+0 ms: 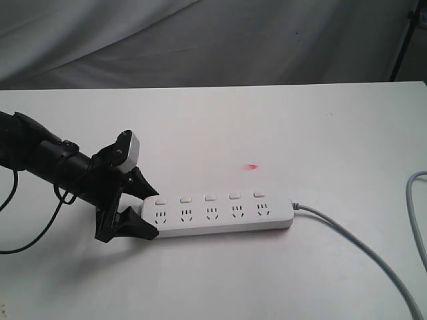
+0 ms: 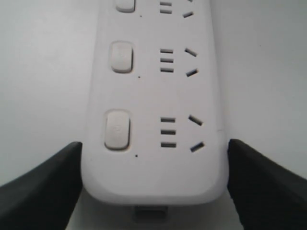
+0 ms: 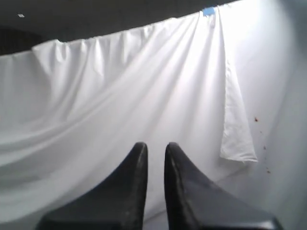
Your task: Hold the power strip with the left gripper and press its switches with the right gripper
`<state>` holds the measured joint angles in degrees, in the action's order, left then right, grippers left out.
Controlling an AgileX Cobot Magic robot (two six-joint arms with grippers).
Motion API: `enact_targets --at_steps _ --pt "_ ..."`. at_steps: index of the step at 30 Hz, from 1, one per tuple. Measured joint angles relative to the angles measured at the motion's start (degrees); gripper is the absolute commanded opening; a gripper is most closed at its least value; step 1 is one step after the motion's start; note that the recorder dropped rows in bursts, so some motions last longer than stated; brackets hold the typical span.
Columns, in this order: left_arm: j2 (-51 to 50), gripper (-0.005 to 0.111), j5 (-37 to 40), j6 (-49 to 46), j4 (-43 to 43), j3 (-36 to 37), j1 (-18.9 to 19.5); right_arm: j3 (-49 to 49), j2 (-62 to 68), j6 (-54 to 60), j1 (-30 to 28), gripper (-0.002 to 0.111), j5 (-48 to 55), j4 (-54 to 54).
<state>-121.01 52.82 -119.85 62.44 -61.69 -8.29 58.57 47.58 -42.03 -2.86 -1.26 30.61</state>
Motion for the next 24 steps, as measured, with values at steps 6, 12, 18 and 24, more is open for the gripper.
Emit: enact_targets --at_steps 6,12,18,24 --pt "0.00 0.000 0.00 0.00 0.00 0.00 0.00 10.07 10.22 6.92 0.00 0.000 12.63 0.78" --pt "0.00 0.000 0.00 0.00 0.00 0.00 0.00 22.64 19.98 31.16 0.00 0.000 31.43 -9.46" --pt "0.00 0.000 0.00 0.00 0.00 0.00 0.00 34.33 29.58 56.28 0.00 0.000 48.81 -24.49" --pt "0.00 0.000 0.00 0.00 0.00 0.00 0.00 36.96 36.82 88.37 0.00 0.000 62.13 -43.81"
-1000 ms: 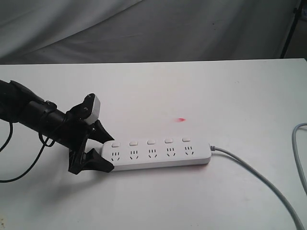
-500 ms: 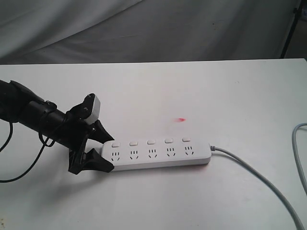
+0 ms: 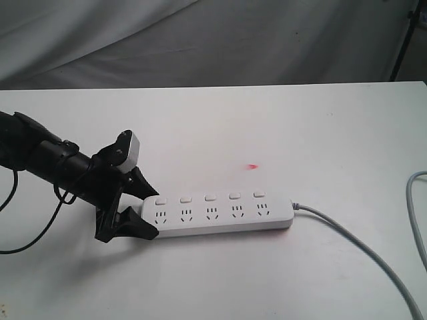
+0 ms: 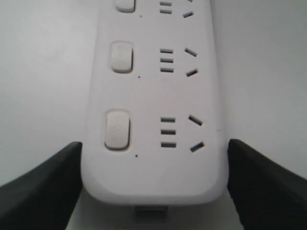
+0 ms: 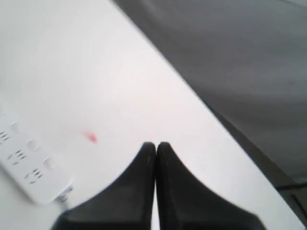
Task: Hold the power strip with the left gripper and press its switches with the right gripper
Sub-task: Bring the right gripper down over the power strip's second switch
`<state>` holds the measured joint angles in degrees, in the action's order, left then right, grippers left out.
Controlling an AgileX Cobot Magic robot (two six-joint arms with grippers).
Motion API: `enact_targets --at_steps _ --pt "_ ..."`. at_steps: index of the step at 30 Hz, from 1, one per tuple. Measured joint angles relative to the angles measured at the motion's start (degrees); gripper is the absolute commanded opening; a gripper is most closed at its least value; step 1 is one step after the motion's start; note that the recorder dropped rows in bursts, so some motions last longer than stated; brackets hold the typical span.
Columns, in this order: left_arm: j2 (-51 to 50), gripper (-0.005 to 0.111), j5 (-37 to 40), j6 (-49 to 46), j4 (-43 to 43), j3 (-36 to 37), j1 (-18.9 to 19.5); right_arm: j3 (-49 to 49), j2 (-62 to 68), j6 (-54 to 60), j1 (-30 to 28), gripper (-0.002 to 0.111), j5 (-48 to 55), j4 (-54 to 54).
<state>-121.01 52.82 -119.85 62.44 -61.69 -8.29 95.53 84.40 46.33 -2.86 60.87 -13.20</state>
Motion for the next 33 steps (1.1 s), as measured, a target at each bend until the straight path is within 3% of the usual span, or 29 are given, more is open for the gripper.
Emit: enact_targets --at_steps 12,18,20,23,25,33 --pt "0.00 0.000 0.00 0.00 0.00 0.00 0.00 -4.03 17.07 19.95 0.25 0.000 2.97 -26.41" --pt "0.00 0.000 0.00 0.00 0.00 0.00 0.00 -4.03 20.54 32.17 6.95 0.001 2.33 -28.42" --pt "0.00 0.000 0.00 0.00 0.00 0.00 0.00 -4.03 21.24 33.44 9.62 0.015 -0.14 -28.42" --pt "0.00 0.000 0.00 0.00 0.00 0.00 0.00 -4.03 22.44 34.30 12.62 0.061 -2.80 -28.54" --pt "0.00 0.000 0.00 0.00 0.00 0.00 0.00 -4.03 23.27 34.44 13.92 0.075 -4.26 -28.65" --pt "0.00 0.000 0.00 0.00 0.00 0.00 0.00 -4.03 24.03 34.55 14.81 0.077 -7.74 -28.76"
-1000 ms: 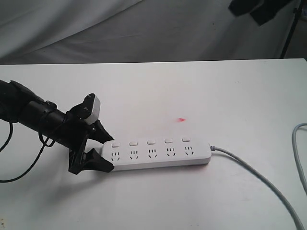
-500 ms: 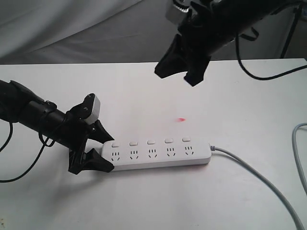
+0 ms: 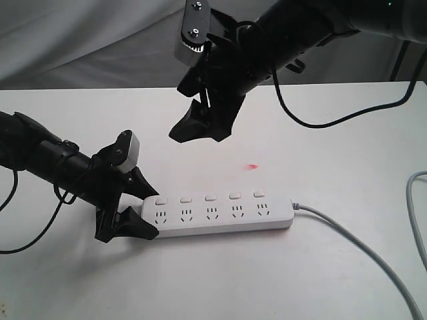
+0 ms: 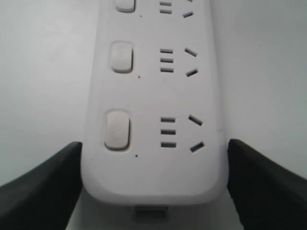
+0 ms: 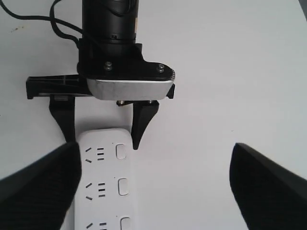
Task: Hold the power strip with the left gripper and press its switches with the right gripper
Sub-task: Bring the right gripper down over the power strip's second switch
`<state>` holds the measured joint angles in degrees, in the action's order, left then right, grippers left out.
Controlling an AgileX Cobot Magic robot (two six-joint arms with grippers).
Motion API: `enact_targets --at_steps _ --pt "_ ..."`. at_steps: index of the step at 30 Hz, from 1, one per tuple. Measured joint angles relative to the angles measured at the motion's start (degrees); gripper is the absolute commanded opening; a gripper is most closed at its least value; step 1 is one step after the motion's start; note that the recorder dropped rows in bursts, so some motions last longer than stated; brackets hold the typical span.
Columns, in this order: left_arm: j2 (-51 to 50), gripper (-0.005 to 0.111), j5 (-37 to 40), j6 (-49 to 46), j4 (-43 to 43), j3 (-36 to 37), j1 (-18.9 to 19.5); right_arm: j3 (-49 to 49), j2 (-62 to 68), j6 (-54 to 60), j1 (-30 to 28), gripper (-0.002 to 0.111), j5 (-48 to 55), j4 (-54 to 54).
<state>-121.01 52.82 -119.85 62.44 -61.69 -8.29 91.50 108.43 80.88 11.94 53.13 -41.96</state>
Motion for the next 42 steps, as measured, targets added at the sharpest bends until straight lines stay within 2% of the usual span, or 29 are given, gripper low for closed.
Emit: enact_targets --at_steps 5,10,12,14,19,22,32,37,42 --pt "0.00 0.000 0.00 0.00 0.00 0.00 0.00 0.00 0.00 0.00 0.00 0.073 -1.53 -0.14" --pt "0.00 0.000 0.00 0.00 0.00 0.00 0.00 0.00 0.00 0.00 0.00 0.051 -3.08 -0.24" --pt "0.00 0.000 0.00 0.00 0.00 0.00 0.00 0.00 0.00 0.00 0.00 0.049 -3.32 -0.24" --pt "0.00 0.000 0.00 0.00 0.00 0.00 0.00 0.00 0.00 0.00 0.00 0.050 -3.86 -0.24" --pt "0.00 0.000 0.00 0.00 0.00 0.00 0.00 0.00 0.00 0.00 0.00 0.065 -4.77 -0.48" --pt "0.00 0.000 0.00 0.00 0.00 0.00 0.00 0.00 0.00 0.00 0.00 0.070 -5.56 -0.63" --pt "0.00 0.000 0.00 0.00 0.00 0.00 0.00 0.00 0.00 0.00 0.00 0.071 -5.99 -1.17" --pt "0.00 0.000 0.00 0.00 0.00 0.00 0.00 0.00 0.24 0.50 0.00 0.071 -9.57 -4.10" --pt "0.00 0.000 0.00 0.00 0.00 0.00 0.00 0.00 4.96 3.07 0.00 0.071 -10.61 -1.54"
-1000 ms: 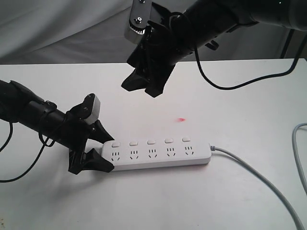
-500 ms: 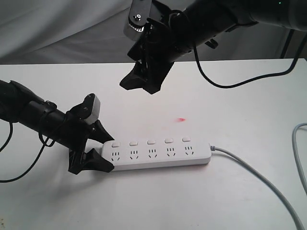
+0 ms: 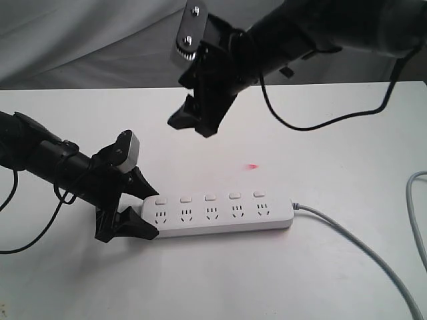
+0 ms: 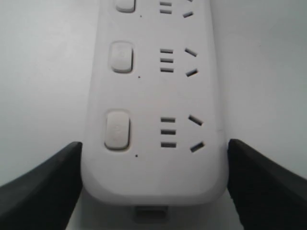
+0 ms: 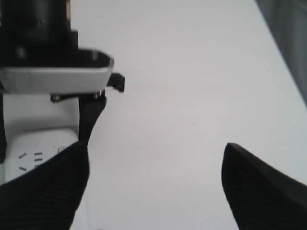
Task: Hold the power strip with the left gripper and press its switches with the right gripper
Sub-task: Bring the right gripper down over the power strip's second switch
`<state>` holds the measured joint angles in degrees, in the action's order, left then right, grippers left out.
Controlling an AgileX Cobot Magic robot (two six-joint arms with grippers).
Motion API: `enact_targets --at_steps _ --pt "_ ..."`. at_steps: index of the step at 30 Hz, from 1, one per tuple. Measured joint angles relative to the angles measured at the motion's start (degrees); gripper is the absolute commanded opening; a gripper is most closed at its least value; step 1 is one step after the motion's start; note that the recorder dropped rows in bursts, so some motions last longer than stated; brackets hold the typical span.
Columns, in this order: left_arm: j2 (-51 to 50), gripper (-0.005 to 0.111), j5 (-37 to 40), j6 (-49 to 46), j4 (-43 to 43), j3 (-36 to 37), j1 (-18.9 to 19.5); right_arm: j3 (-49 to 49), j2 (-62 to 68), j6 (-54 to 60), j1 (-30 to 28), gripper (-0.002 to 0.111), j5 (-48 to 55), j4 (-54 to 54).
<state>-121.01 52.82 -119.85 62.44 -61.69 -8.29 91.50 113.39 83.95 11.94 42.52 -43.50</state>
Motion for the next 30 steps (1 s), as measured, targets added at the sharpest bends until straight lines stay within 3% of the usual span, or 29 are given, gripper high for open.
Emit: enact_targets --at_steps 11,30 --pt "0.00 0.000 0.00 0.00 0.00 0.00 0.00 -0.36 11.01 18.64 0.00 0.071 -0.09 -14.12" --pt "0.00 0.000 0.00 0.00 0.00 0.00 0.00 -0.36 11.49 20.67 2.54 0.071 -2.11 -15.17"
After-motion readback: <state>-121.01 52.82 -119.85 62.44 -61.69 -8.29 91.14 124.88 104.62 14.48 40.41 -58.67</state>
